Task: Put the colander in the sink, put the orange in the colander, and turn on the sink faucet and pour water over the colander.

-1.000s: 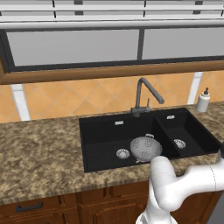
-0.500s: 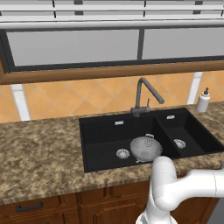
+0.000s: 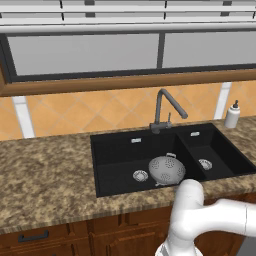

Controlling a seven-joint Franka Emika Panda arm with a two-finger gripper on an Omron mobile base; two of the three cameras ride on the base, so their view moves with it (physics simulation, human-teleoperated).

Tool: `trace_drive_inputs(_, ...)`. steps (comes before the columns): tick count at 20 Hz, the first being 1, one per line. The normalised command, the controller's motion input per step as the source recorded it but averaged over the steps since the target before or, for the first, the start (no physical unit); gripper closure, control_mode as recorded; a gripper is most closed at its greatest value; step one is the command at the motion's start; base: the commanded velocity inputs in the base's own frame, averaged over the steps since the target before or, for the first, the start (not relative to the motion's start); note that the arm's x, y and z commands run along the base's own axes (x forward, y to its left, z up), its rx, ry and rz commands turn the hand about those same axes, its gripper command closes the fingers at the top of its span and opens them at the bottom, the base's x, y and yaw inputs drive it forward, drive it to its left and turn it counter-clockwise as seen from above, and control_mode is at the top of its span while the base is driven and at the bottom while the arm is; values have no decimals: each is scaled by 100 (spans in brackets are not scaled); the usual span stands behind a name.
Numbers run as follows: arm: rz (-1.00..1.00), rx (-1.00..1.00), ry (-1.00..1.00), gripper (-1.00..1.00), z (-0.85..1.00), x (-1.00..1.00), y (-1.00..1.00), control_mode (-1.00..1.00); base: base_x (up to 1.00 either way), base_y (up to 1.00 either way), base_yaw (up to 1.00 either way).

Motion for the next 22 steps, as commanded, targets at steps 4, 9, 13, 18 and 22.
trace_drive_inputs(4,0,0,6,-100,11,1,-25,-100,0,0,0)
trace_drive_inputs(9,0,0,9,-100,25,2,-32,-100,0,0,0)
trace_drive_inputs(13,1,0,14,-100,8,5,-11,-100,0,0,0)
trace_drive_inputs(18,3,0,9,-100,-5,25,0,-100,0,0,0)
trace_drive_inputs(22,6,1,7,-100,-4,29,0,-100,0,0,0)
